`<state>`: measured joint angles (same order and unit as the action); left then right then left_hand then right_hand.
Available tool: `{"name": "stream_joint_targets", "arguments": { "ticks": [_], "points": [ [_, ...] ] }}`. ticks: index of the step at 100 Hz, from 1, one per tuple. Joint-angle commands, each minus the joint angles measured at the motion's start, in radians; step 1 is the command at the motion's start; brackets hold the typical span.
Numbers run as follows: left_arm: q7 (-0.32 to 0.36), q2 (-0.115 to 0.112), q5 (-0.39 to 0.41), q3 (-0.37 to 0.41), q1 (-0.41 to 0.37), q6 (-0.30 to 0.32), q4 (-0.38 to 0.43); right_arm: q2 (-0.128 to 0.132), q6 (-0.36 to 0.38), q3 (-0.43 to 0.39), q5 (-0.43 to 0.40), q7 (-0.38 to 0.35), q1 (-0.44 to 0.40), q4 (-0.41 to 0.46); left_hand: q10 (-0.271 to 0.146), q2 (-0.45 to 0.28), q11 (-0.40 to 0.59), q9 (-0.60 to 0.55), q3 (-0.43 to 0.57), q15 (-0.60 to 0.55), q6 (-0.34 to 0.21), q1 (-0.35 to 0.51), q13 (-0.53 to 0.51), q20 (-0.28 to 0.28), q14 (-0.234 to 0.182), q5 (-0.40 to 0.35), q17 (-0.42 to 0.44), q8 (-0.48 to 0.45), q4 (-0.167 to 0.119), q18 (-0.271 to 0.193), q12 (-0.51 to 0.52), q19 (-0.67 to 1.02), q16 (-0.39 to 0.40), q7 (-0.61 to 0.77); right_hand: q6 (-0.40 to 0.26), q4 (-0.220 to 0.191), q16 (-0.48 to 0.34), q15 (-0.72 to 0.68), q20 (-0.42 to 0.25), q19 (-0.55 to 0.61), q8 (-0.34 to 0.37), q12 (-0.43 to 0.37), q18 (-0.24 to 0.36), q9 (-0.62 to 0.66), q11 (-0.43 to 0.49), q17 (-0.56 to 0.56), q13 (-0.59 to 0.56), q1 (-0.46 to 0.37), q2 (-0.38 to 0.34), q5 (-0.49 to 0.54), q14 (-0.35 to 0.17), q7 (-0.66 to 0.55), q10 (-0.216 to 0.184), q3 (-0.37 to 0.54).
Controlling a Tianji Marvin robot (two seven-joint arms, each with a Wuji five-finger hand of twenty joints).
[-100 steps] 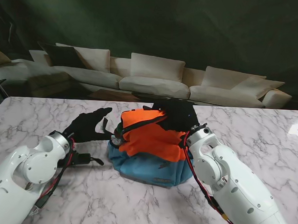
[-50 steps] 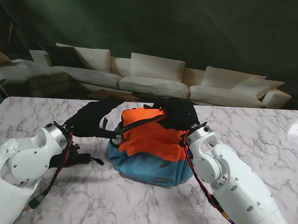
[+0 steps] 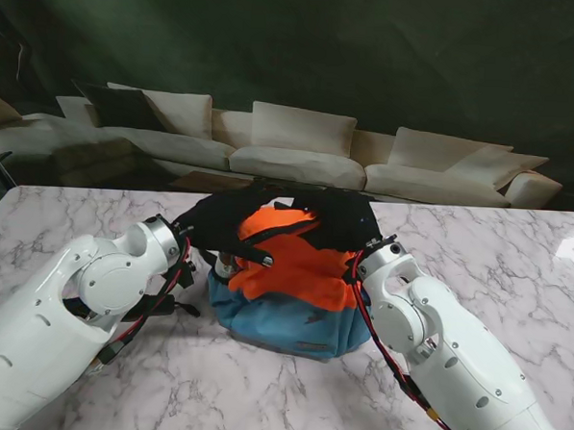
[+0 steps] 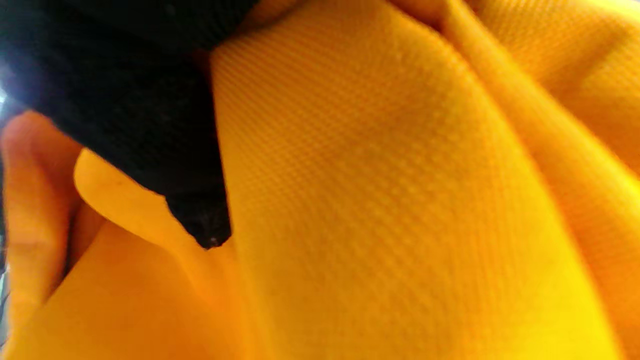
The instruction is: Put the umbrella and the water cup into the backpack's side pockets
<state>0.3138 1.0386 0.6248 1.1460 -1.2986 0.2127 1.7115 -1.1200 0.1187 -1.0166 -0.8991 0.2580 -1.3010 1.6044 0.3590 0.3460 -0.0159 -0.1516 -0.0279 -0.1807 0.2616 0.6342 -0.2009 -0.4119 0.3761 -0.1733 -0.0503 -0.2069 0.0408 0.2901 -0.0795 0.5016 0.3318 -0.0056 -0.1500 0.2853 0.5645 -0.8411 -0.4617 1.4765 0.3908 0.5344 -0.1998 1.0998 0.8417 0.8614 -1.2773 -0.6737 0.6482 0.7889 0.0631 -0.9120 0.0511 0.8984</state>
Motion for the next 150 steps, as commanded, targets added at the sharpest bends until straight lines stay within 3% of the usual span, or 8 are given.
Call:
{"name": "stream_joint_targets", "arguments": {
  "ticks": [1,28,49,62,75,85,112,150],
  "points": [
    [0.009,0.008,-0.001,-0.006,0.013,-0.015,-0.016,-0.002,0.013,0.010,-0.002,-0.006,-0.015,0.013,0.017,0.030,-0.016,0.040,0.006,-0.021,-0.015,0.013,-0.032,0.015,0.007,0.040,-0.007,0.020,-0.019,-0.016,0.022,0.033,-0.010,-0.023,-0.139,-0.050,0.020,-0.041,-0.014,0.032,0.006,-0.004,-0.005,0.005,0.026,0.003,-0.040,-0.116,-0.141,0.046,-0.044,-0.131,-0.012,0.118],
    [-0.029,0.022,-0.019,-0.053,0.058,-0.076,-0.067,-0.002,0.036,0.014,0.008,-0.010,-0.030,0.028,-0.059,-0.039,0.049,-0.224,0.028,-0.110,-0.001,0.390,-0.237,0.017,-0.081,-0.014,-0.130,-0.102,-0.096,-0.077,-0.085,0.246,0.029,0.043,-0.138,-0.049,0.019,-0.044,-0.012,0.033,0.003,-0.005,-0.008,0.006,0.027,0.004,-0.040,-0.116,-0.141,0.044,-0.043,-0.132,-0.012,0.118],
    [-0.081,0.039,-0.063,-0.086,0.089,-0.105,-0.113,0.005,0.073,-0.004,0.012,-0.040,-0.055,0.051,-0.177,-0.193,0.293,-0.583,0.151,-0.219,-0.159,0.652,-0.524,-0.047,-0.158,-0.344,-0.306,-0.221,-0.106,-0.101,-0.190,0.462,0.086,0.251,-0.125,-0.046,-0.005,0.009,0.000,0.011,-0.025,-0.018,-0.015,-0.009,0.002,-0.011,-0.034,-0.107,-0.148,0.022,-0.030,-0.120,-0.011,0.108],
    [-0.110,0.048,-0.065,-0.095,0.112,-0.111,-0.134,0.013,0.108,-0.033,0.024,-0.084,-0.088,0.088,-0.213,-0.130,0.316,-0.749,0.358,-0.289,-0.191,0.657,-0.627,-0.058,-0.161,-0.610,-0.366,-0.376,-0.015,-0.101,-0.309,0.535,0.131,0.520,-0.074,-0.055,-0.022,0.151,0.019,-0.060,-0.075,-0.021,-0.027,-0.137,-0.045,-0.117,0.057,0.027,-0.190,-0.120,-0.012,-0.090,0.001,0.032],
    [-0.112,0.052,-0.091,-0.094,0.137,-0.102,-0.147,0.024,0.180,-0.097,-0.002,-0.098,-0.140,0.134,-0.220,-0.155,0.323,-0.752,0.366,-0.300,-0.210,0.657,-0.626,-0.056,-0.153,-0.628,-0.368,-0.398,-0.009,-0.104,-0.341,0.541,0.148,0.634,0.012,-0.183,-0.059,0.311,0.012,-0.150,0.059,-0.062,-0.042,-0.340,-0.096,-0.287,0.275,0.303,-0.252,-0.232,0.003,0.149,0.004,-0.043],
    [-0.111,0.052,-0.098,-0.091,0.151,-0.092,-0.148,0.027,0.213,-0.146,-0.007,-0.103,-0.185,0.176,-0.222,-0.170,0.329,-0.750,0.364,-0.307,-0.215,0.657,-0.626,-0.059,-0.153,-0.623,-0.364,-0.420,-0.007,-0.104,-0.358,0.549,0.160,0.695,0.068,-0.198,-0.116,0.397,0.025,-0.220,0.079,-0.088,-0.062,-0.508,-0.134,-0.417,0.452,0.359,-0.271,-0.360,0.033,0.242,0.029,-0.118],
    [-0.109,0.053,-0.110,-0.089,0.162,-0.064,-0.138,0.023,0.288,-0.282,-0.035,-0.033,-0.276,0.232,-0.227,-0.187,0.335,-0.745,0.357,-0.311,-0.222,0.657,-0.622,-0.061,-0.158,-0.609,-0.358,-0.455,-0.006,-0.109,-0.374,0.555,0.171,0.739,0.170,-0.208,-0.223,0.490,0.055,-0.329,0.027,-0.180,-0.084,-0.672,-0.183,-0.526,0.594,0.402,-0.251,-0.512,0.052,0.366,0.052,-0.192],
    [-0.087,0.049,-0.140,-0.079,0.152,-0.039,-0.129,0.040,0.209,-0.452,-0.143,-0.034,-0.372,0.202,-0.222,-0.194,0.329,-0.732,0.357,-0.298,-0.216,0.657,-0.607,-0.058,-0.154,-0.596,-0.331,-0.462,-0.008,-0.099,-0.373,0.539,0.173,0.733,0.135,-0.209,-0.252,0.549,0.067,-0.379,0.004,-0.217,-0.098,-0.684,-0.244,-0.559,0.615,0.309,-0.194,-0.489,0.054,0.392,0.050,-0.097]
  ]
}}
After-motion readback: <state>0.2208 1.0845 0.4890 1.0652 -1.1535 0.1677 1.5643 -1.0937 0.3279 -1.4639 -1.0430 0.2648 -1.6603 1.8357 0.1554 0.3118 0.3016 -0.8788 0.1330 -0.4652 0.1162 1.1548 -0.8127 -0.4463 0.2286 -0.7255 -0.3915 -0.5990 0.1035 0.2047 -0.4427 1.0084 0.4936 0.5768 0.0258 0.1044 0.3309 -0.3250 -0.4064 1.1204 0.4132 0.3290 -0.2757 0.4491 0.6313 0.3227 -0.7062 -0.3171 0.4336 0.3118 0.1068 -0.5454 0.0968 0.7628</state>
